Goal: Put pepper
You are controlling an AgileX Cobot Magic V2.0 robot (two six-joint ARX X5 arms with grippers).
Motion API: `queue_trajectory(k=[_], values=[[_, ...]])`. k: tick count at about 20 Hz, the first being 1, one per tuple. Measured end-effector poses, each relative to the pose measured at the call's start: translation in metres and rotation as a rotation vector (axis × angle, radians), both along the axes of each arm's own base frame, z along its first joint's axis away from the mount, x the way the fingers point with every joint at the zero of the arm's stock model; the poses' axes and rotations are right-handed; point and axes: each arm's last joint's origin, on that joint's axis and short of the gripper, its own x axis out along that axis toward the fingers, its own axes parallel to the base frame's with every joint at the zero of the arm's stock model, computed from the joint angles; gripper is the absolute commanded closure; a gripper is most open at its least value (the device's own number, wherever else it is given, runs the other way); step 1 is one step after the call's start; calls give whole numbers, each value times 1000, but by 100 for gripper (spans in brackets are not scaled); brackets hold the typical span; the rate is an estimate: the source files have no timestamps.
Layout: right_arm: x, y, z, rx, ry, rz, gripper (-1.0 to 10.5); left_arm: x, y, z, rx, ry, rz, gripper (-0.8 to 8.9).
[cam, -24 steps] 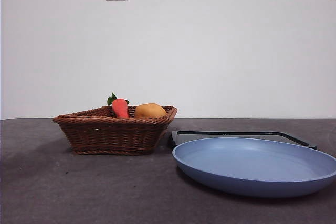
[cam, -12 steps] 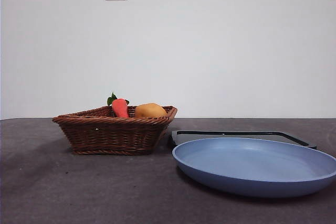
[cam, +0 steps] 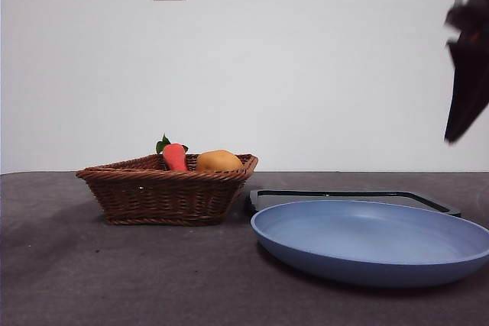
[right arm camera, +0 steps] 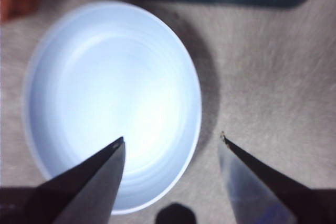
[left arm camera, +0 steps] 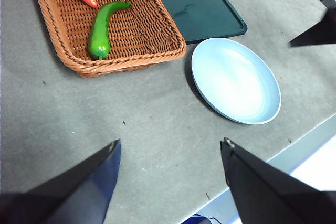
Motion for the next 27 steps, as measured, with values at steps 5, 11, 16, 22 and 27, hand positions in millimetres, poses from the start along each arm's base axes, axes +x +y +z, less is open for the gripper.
queue_trajectory(k=[5, 11, 16, 22, 27], values=[[23, 4, -36, -10, 91, 11, 639, 1, 0, 1, 0, -12, 0, 480], [34, 7, -61, -19, 147, 32, 721, 1, 0, 1, 1, -16, 0, 480], [36, 7, -67, -23, 168, 39, 913, 2, 0, 2, 0, -28, 0, 480], [37, 8, -66, -8, 168, 31, 941, 6, 0, 2, 1, -31, 2, 480], [24, 6, -28, -4, 34, 15, 941, 31, -3, 5, 26, 20, 11, 480]])
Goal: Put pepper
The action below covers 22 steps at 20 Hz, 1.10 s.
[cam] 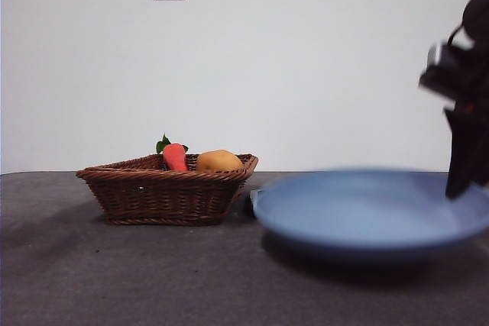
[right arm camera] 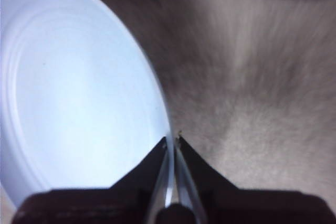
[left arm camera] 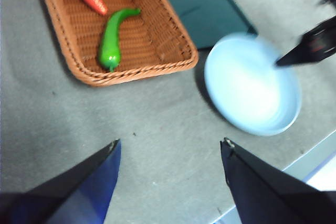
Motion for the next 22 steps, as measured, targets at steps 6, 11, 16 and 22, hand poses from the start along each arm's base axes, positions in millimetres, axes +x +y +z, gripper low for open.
queue_trajectory(k=[6, 11, 16, 22], values=[[-31, -9, 47, 23, -124, -49, 941, 63, -28, 27, 90, -35, -44, 480], [-54, -15, 71, 32, -186, -83, 941, 125, -72, 29, 238, -19, -84, 480], [-73, -17, 88, 48, -245, -101, 941, 184, -106, 10, 387, 12, -83, 480], [-81, -17, 93, 54, -260, -109, 941, 229, -125, -48, 469, 129, -102, 480]])
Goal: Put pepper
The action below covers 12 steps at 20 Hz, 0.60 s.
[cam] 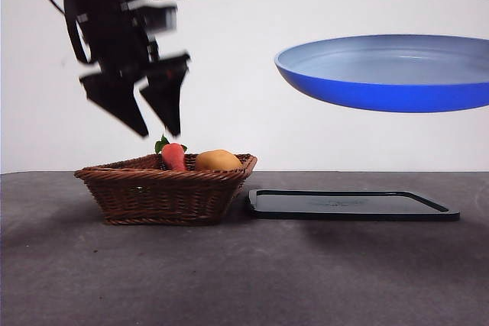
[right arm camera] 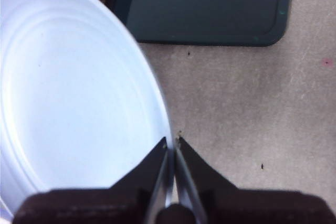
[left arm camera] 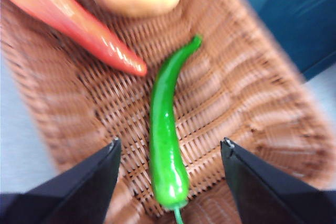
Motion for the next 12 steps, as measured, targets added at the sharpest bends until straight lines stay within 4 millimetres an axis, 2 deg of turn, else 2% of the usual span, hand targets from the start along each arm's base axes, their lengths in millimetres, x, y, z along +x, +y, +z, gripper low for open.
queue_trajectory(k=[5, 12], values=[[0, 0, 0, 0, 3, 0, 941, 14, -6, -31, 45, 36, -2, 480], [0, 0, 0, 0, 4, 0, 941, 21, -12, -50, 53, 46, -12, 480]])
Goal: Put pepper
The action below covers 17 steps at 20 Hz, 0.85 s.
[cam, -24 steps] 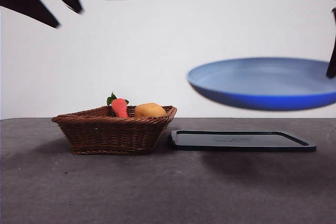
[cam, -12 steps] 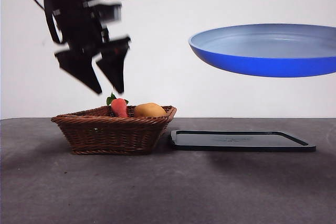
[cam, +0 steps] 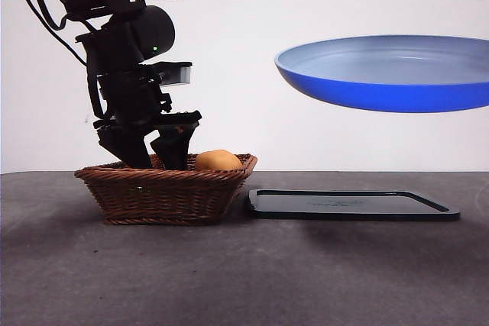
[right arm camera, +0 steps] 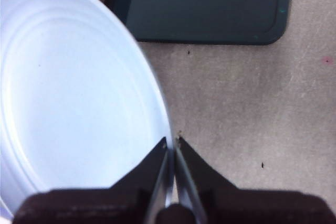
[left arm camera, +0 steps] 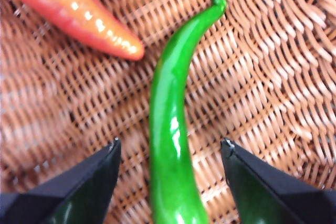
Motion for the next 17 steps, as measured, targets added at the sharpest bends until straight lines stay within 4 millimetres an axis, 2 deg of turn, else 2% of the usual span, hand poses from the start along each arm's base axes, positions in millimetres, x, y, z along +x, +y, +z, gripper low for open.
queue_trajectory(k=[4, 7, 12, 17], values=[[0, 0, 0, 0, 0, 0, 941, 2, -3, -13, 12, 29, -5, 480], [0, 0, 0, 0, 0, 0, 941, 3, -4, -14, 15, 25, -4, 482], [0, 0, 0, 0, 0, 0, 941, 3, -3, -14, 42, 14, 10, 633], [1, 0, 0, 0, -7, 0, 941, 3, -3, -15, 43, 17, 10, 678]])
